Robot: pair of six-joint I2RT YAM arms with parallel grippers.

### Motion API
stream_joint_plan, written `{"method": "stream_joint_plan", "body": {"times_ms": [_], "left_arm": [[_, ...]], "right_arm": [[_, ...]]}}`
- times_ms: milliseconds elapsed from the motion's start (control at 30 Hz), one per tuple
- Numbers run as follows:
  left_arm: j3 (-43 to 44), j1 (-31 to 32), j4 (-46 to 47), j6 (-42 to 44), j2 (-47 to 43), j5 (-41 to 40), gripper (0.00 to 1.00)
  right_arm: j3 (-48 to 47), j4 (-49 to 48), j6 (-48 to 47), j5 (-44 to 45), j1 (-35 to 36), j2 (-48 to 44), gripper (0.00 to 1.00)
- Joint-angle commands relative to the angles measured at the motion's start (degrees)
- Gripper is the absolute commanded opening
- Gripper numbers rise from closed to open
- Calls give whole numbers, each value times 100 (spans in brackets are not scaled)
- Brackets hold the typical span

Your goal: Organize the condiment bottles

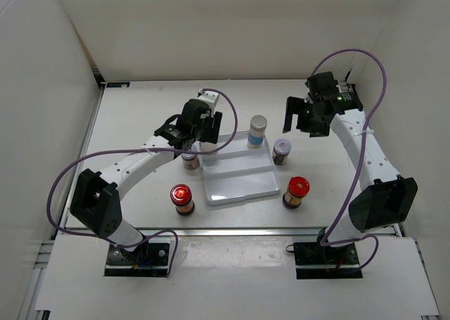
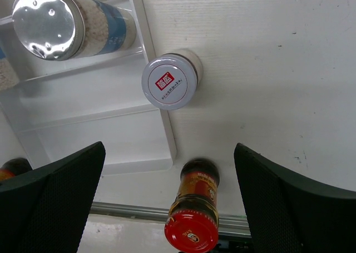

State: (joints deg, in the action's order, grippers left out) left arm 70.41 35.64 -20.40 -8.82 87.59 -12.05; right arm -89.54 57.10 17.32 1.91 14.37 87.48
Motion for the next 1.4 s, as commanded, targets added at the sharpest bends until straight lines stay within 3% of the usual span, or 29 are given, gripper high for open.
{"method": "stream_joint_plan", "body": {"times_ms": [0,200,700,1133,1367], "left_arm": [[262,22,159,38,30,-87,71],[262,22,212,38,30,-87,73],[279,-31,107,-49,144,-254,100],[1825,-373,-332,-1102,1276,35,100],[1994,-786,-482,-1526,1629,343,100]], "right_arm": [[-11,-94,-80,-77,-4,-38,100],[-11,-94,-80,-77,-4,-38,100],[41,-147,-80,-77,-4,14,100],[209,-199,26,-130,-4,-91,100],[209,-199,-27,-130,-4,-91,100]]}}
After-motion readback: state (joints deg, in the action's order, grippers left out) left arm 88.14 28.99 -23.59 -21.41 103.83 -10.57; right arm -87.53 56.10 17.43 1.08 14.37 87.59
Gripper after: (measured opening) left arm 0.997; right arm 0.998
